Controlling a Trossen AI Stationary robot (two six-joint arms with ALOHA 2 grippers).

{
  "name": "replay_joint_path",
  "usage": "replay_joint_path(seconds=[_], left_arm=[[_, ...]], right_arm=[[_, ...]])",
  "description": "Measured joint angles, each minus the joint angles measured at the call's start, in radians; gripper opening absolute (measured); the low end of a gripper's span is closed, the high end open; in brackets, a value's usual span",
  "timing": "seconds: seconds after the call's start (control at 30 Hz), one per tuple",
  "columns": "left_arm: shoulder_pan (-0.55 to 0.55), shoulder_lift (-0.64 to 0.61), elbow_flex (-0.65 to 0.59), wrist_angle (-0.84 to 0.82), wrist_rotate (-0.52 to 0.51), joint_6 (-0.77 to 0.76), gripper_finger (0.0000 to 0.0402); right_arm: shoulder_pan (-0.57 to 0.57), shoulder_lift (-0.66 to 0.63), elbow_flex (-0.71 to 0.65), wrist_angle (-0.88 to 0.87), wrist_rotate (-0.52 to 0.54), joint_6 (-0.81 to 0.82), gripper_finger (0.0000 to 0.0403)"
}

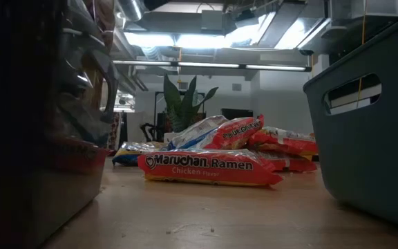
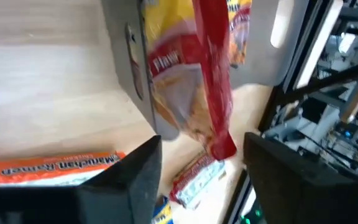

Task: Sort Maruchan noodles
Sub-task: Put the red noodle pack into the black bin

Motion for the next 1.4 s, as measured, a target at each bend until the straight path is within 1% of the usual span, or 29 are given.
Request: replay_joint_path(seconds=[0.13, 0.23, 0.33, 0.43, 0.5, 0.6, 0.63, 0.7, 0.8, 0.87, 0.93, 1.0, 1.03, 1.1, 1.17, 1.23, 1.33, 1.4], left_arm=[[0.000, 0.000, 0.000, 0.000, 0.000, -0.005, 0.0000], [0.000, 0.000, 0.000, 0.000, 0.000, -0.005, 0.0000], [0.002, 0.000, 0.000, 0.000, -0.039, -0.021, 0.0000], [0.038, -0.001, 0.000, -0.025, -0.067, -0.062, 0.0000], [0.085, -0.003, 0.001, -0.110, -0.049, -0.112, 0.0000], [0.172, -0.032, 0.001, -0.327, -0.042, -0.256, 0.0000], [0.197, -0.042, 0.001, -0.406, -0.040, -0.301, 0.0000], [0.235, -0.056, 0.000, -0.541, -0.007, -0.342, 0.0000], [0.269, -0.101, 0.017, -0.671, 0.044, -0.340, 0.0000], [0.282, -0.138, 0.074, -0.830, 0.058, -0.330, 0.0000], [0.287, -0.163, 0.163, -1.031, 0.050, -0.319, 0.0000], [0.286, -0.167, 0.251, -1.242, 0.015, -0.341, 0.0000], [0.282, -0.167, 0.282, -1.308, 0.003, -0.359, 0.0000], [0.272, -0.167, 0.311, -1.378, -0.009, -0.386, 0.0000], [0.262, -0.166, 0.299, -1.420, -0.004, -0.419, 0.0000], [0.249, -0.166, 0.262, -1.445, 0.002, -0.470, 0.0000], [0.223, -0.165, 0.176, -1.434, 0.003, -0.575, 0.0000], [0.205, -0.165, 0.122, -1.403, -0.002, -0.623, 0.0000]], right_arm=[[0.001, 0.000, 0.000, 0.000, 0.079, 0.060, 0.0237], [0.000, -0.002, 0.000, -0.002, 0.149, 0.122, 0.0246], [-0.009, -0.021, 0.000, -0.002, 0.169, 0.200, 0.0248], [-0.044, -0.052, 0.000, -0.007, 0.146, 0.343, 0.0246], [-0.080, -0.072, 0.000, -0.027, 0.136, 0.430, 0.0244], [-0.139, -0.101, 0.000, -0.058, 0.117, 0.554, 0.0243], [-0.160, -0.109, 0.000, -0.068, 0.095, 0.599, 0.0243], [-0.205, -0.123, 0.000, -0.088, 0.021, 0.682, 0.0243], [-0.270, -0.127, 0.000, -0.099, -0.118, 0.787, 0.0243], [-0.308, -0.127, 0.000, -0.099, -0.199, 0.832, 0.0243], [-0.341, -0.127, -0.018, -0.060, -0.263, 0.853, 0.0243], [-0.366, -0.122, -0.045, -0.010, -0.294, 0.856, 0.0243], [-0.376, -0.120, -0.057, 0.008, -0.299, 0.855, 0.0243], [-0.394, -0.118, -0.085, 0.076, -0.300, 0.852, 0.0243], [-0.411, -0.120, -0.120, 0.165, -0.300, 0.858, 0.0243], [-0.421, -0.120, -0.153, 0.233, -0.300, 0.873, 0.0243], [-0.434, -0.120, -0.193, 0.345, -0.317, 0.879, 0.0243], [-0.434, -0.120, -0.218, 0.384, -0.316, 0.879, 0.0243]])
